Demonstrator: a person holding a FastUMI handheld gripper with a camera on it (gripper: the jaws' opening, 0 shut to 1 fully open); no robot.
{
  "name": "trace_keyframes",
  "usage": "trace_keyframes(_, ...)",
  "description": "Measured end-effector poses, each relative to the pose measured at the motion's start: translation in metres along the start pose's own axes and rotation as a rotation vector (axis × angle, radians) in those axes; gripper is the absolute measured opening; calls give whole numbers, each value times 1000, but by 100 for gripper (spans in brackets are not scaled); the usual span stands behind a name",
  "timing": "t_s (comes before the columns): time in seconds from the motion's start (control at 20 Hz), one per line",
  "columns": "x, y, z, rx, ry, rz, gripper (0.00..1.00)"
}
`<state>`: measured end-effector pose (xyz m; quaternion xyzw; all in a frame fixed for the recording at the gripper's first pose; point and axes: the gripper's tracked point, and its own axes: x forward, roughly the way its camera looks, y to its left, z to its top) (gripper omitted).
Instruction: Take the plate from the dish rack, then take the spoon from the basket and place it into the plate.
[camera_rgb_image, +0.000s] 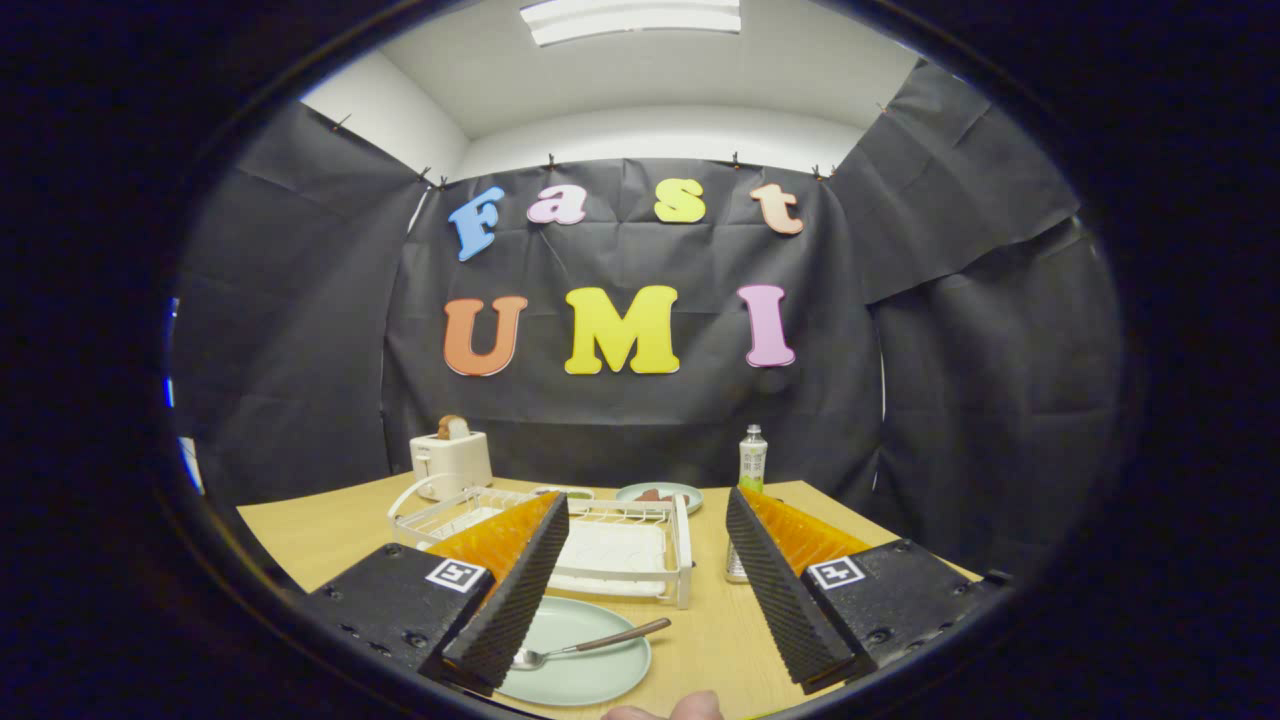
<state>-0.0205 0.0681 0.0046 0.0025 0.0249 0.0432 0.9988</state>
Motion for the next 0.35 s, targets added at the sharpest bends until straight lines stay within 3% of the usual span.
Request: trace_keyframes(0.35, 2, 10, 0, -8, -3, 20, 100)
